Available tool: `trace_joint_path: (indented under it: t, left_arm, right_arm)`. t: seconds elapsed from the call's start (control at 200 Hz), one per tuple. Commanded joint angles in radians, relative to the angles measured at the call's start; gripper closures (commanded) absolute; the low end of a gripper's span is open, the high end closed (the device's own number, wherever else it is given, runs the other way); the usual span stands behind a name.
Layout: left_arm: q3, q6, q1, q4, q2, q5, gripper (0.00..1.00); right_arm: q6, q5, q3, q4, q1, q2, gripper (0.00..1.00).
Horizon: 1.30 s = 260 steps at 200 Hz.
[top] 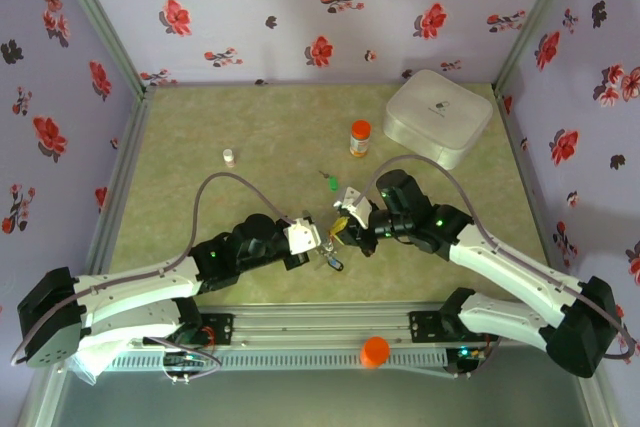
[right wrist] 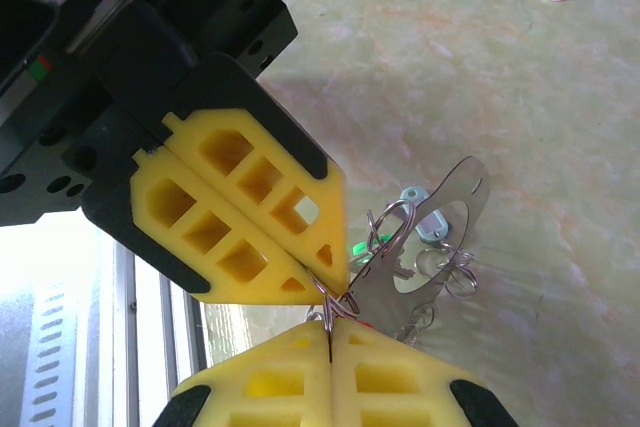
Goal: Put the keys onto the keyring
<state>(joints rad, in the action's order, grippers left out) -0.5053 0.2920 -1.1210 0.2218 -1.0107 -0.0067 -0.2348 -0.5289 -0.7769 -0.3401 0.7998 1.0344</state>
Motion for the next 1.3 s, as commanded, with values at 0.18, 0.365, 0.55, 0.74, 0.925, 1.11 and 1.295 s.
trace_joint_path:
  t: [0.18, 0.365, 0.55, 0.74, 0.925, 1.11, 1.295]
  left_arm:
    - [0.015, 0.014, 0.0, 0.067, 0.012, 0.009, 1.0]
    - [0.017, 0.004, 0.0, 0.066, 0.015, 0.008, 1.0]
    - [0.018, 0.007, 0.0, 0.064, 0.017, -0.006, 1.0]
    - [0.018, 0.013, -0.001, 0.06, 0.015, -0.012, 1.0]
    - [0.016, 0.013, -0.002, 0.059, 0.012, -0.028, 1.0]
    - [0.01, -0.005, -0.004, 0.054, 0.009, -0.072, 1.0]
    - [0.01, -0.101, -0.003, 0.042, 0.019, -0.12, 1.0]
  right_arm:
    - [0.031, 0.105, -0.002, -0.001, 0.008, 0.033, 1.0]
    - [0.072, 0.154, -0.012, 0.003, 0.008, 0.042, 1.0]
    - [0.116, 0.198, -0.023, 0.003, 0.008, 0.046, 1.0]
    - [0.151, 0.195, -0.027, 0.011, 0.009, 0.054, 1.0]
    - [0.17, 0.172, -0.028, 0.015, 0.009, 0.069, 1.0]
    - [0.171, 0.113, -0.01, 0.047, 0.008, 0.045, 1.0]
    - [0.116, 0.113, 0.059, 0.121, 0.009, -0.028, 1.0]
